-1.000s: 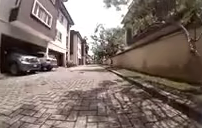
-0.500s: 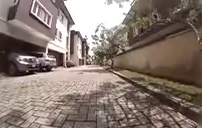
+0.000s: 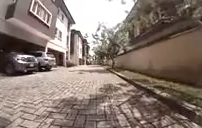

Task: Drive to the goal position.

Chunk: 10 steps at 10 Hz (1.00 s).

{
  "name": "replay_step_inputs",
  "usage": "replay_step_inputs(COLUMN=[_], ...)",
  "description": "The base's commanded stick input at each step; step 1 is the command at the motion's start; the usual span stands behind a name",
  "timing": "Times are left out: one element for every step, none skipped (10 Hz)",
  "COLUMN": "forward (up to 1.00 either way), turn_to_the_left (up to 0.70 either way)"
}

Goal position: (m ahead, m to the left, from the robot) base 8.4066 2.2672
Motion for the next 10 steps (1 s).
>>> replay_step_inputs(forward=[0.50, 0.50, 0.50, 0.50, 0.50, 0.50, 0.50, 0.50, 0.50, 0.50], turn_to_the_left=[0.00, 0.00, 0.00, 0.00, 0.00, 0.00, 0.00, 0.00, 0.00, 0.00])
